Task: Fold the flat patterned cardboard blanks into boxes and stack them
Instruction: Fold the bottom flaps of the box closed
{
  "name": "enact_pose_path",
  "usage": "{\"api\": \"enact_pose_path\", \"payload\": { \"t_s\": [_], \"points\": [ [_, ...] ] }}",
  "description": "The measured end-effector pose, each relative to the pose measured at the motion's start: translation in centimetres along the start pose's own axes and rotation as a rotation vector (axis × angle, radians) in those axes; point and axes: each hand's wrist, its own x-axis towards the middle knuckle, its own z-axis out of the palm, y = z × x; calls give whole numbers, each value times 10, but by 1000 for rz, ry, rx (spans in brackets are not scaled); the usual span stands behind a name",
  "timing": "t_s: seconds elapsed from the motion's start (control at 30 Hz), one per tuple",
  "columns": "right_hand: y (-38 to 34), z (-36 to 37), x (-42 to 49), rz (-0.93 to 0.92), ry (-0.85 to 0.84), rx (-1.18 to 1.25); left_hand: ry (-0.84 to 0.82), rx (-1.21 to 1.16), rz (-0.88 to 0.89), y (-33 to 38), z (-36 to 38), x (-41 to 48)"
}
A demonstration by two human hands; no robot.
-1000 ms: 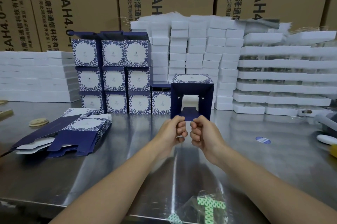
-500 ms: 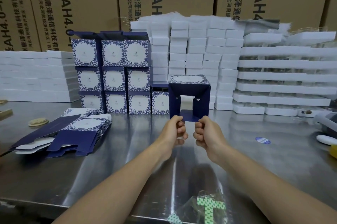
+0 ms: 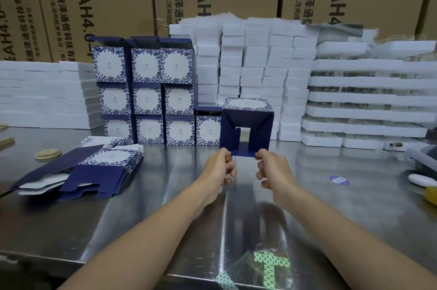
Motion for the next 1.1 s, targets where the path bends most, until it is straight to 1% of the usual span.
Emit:
{"api": "enact_pose_path", "payload": {
  "t_s": [0.07,0.13,0.2,0.27,0.33,0.37,0.43,0.5,0.6,0.7,0.77,0.83,0.93,1.0,1.1],
  "points": [
    [1,-3,4,-48,10,4,-5,-4,-19,0,-4,2],
    [3,-6,7,-121,2,-7,-29,67,-46,-3,-6,3],
    [7,-8,8,-161,0,-73,-1,139,-55,-8,-4,5],
    [12,-9,10,-151,-11,-118,53,140,-21,-13,-4,9],
    [17,-10,13,-115,-36,-135,101,166,48,-14,-8,14],
    [18,-11,14,-101,-46,-143,100,191,97,-14,-11,15],
    [18,-12,18,-96,-40,-188,79,168,161,-15,-16,16],
    [20,-14,23,-137,-8,-315,91,221,218,-16,-20,17],
    [26,-18,31,-238,29,-613,104,402,321,-19,-25,20],
    [31,-23,36,-268,12,-723,86,548,382,-22,-26,22],
    [31,-25,38,-277,1,-766,95,612,402,-24,-27,24],
    [31,-27,40,-289,1,-790,119,618,412,-24,-29,27],
    [32,-28,42,-309,48,-816,182,601,425,-26,-32,30],
    [32,-29,43,-314,54,-803,178,597,423,-28,-32,33],
    [32,-32,43,-318,17,-765,153,585,416,-29,-33,34]
  ]
}}
